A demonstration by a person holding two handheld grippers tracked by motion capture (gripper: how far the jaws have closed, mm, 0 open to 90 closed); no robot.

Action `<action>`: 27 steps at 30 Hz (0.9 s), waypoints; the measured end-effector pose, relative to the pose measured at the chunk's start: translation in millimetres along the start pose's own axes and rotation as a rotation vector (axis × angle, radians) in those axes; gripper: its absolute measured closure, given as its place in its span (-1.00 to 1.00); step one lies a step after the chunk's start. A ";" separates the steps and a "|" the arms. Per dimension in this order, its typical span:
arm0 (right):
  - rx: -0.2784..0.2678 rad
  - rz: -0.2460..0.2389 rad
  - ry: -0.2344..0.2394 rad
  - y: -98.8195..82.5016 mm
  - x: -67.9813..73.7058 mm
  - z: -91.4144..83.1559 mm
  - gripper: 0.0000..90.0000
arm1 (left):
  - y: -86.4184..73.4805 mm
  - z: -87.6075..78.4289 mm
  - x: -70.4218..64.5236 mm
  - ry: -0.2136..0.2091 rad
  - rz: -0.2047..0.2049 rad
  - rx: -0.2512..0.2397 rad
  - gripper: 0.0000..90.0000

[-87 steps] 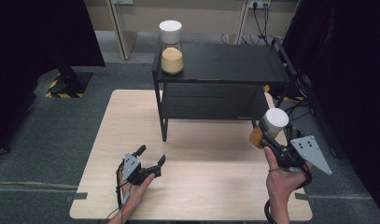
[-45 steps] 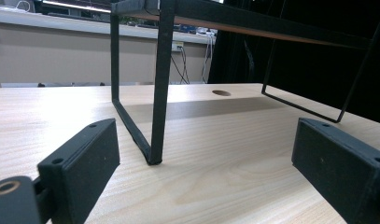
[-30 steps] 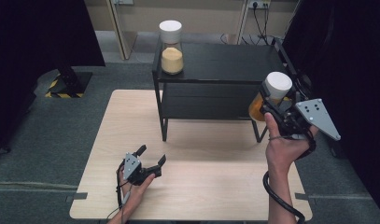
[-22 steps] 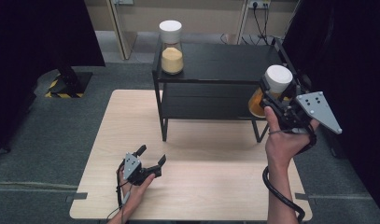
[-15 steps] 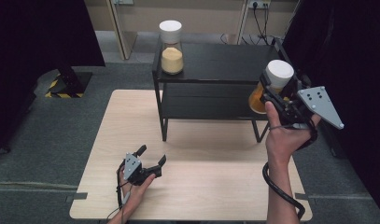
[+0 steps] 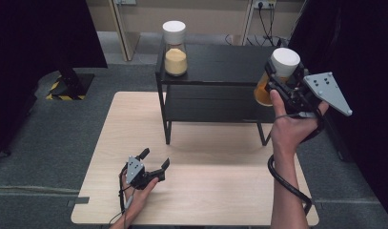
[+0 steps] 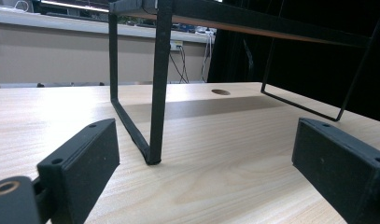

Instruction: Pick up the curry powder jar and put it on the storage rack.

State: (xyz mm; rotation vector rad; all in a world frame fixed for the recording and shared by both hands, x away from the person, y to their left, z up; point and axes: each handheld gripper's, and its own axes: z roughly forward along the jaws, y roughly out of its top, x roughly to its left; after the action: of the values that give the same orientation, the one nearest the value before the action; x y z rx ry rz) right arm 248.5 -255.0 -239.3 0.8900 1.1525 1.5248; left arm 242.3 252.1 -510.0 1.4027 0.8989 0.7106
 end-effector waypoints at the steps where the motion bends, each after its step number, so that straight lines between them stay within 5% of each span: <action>1: 0.001 -0.001 -0.002 1.1 -0.1 2.1 -0.25 | 0.0 0.0 0.0 0.000 0.000 0.000 -0.85; 27: 0.058 0.024 -0.046 9.7 -7.8 58.8 -0.25 | 1.1 1.0 -0.1 -0.004 0.006 0.007 -0.86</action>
State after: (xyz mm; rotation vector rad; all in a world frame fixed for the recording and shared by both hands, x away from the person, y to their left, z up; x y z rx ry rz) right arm 302.4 -249.4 -213.5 0.9754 1.1614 1.4892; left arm 243.2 251.6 -508.9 1.4126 0.8955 0.7099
